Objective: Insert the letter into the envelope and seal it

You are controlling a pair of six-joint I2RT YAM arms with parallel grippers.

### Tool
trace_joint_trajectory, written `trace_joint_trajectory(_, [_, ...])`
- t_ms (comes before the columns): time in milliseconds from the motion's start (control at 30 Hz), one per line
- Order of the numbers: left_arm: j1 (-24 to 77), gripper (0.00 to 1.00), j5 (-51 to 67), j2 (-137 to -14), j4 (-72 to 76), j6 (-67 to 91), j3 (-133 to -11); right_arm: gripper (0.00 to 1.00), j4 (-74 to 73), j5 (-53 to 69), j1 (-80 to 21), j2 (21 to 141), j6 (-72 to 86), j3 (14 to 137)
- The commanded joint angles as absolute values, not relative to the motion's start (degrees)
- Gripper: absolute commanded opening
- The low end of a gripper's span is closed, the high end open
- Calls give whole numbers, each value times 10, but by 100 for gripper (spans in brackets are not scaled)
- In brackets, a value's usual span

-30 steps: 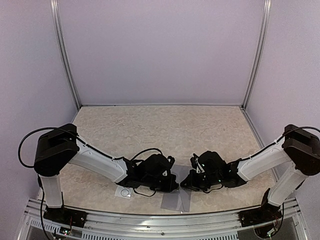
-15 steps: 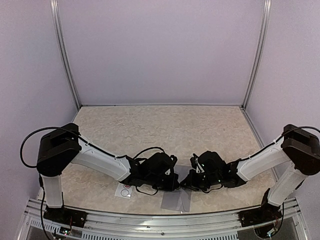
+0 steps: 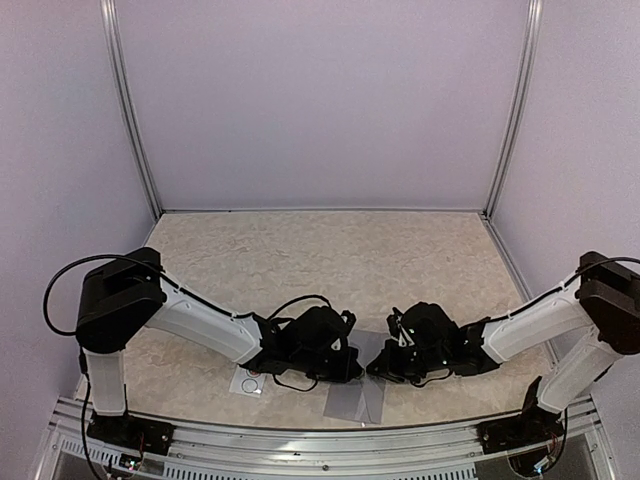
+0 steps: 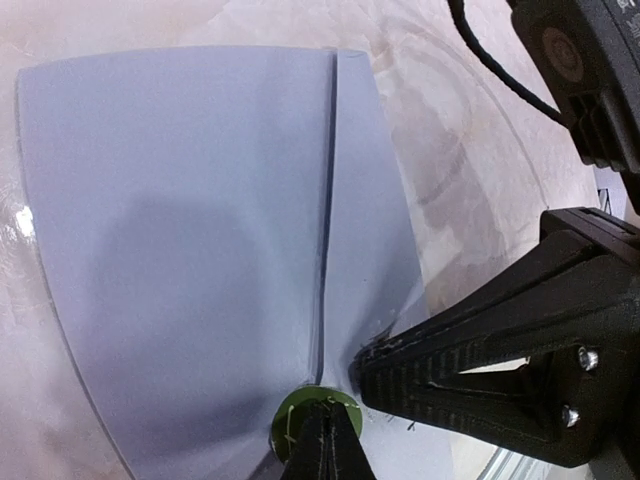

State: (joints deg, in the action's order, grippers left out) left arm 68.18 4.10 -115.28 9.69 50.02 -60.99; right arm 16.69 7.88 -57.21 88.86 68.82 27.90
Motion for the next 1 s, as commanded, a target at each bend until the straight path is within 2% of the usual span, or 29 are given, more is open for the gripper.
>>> trace_joint_trajectory(0, [685,0,42,-1191,23,506,-574,0,127,63,-577,847,669,276])
trace_joint_trajectory(167, [685,0,40,-1189,19,505,-573,0,125,63,-579,831,648,291])
trace_joint_trajectory(567, [685,0,37,-1186,21,507,-569,0,175,98,-580,902,653,294])
trace_joint_trajectory(967, [686,0,36,-1182,20,505,-570,0,173,104,-580,923,666,292])
